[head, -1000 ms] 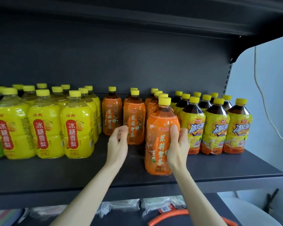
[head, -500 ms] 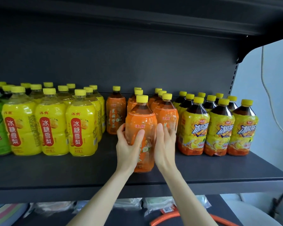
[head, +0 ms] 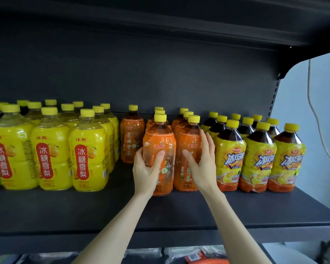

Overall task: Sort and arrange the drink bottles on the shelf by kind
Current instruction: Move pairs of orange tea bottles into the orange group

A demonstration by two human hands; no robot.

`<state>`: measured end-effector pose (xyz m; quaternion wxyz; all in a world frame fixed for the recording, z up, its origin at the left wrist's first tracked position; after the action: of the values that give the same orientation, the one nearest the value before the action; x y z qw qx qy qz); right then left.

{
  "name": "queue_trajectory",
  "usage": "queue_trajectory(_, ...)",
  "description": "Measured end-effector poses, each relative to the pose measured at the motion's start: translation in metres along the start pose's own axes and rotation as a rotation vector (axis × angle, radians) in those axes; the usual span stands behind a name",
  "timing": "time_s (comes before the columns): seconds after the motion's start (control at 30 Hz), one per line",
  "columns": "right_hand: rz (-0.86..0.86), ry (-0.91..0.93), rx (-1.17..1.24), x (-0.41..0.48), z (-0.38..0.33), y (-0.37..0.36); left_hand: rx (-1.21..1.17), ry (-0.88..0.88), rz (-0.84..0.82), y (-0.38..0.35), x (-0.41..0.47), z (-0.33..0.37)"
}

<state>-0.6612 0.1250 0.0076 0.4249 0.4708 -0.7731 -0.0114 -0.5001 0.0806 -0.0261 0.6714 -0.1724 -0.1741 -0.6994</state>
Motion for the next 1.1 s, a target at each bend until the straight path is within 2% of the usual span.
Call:
queue_trajectory(0.6,-0.029,0.028,-0.065,-0.001,-0.002,-0.002,0.131,0.043,0.011,-0.002,0.014,-0.01)
queue_trajectory(0.77,-0.118,-0.021,-0.11,-0.005,-0.009,0.004,0.224,0.16,-0.079,0.002,0.01,0.003)
queue_trajectory(0.9,-0.212,-0.124,-0.284,-0.006,-0.018,0.017,0.369,0.228,-0.198,0.015,0.006,0.02)
queue_trajectory(1.0,-0.139,-0.105,-0.371,-0.014,-0.043,0.028,0.579,0.109,-0.195,0.038,-0.004,0.041)
queue_trajectory(1.1,-0.094,-0.033,-0.374,-0.021,-0.076,0.027,0.68,-0.067,-0.169,0.067,-0.016,0.075)
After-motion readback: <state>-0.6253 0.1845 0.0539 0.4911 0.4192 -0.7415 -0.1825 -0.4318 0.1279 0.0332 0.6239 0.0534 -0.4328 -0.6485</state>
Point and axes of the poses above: each hand's wrist, its own x-axis towards the middle knuckle, its own y-axis out of the back of the hand, z = x × y, the point moved 4 cm from there along x, towards the middle knuckle, and after that the axes turned 11 degrees about -z, right-handed, at the moved point
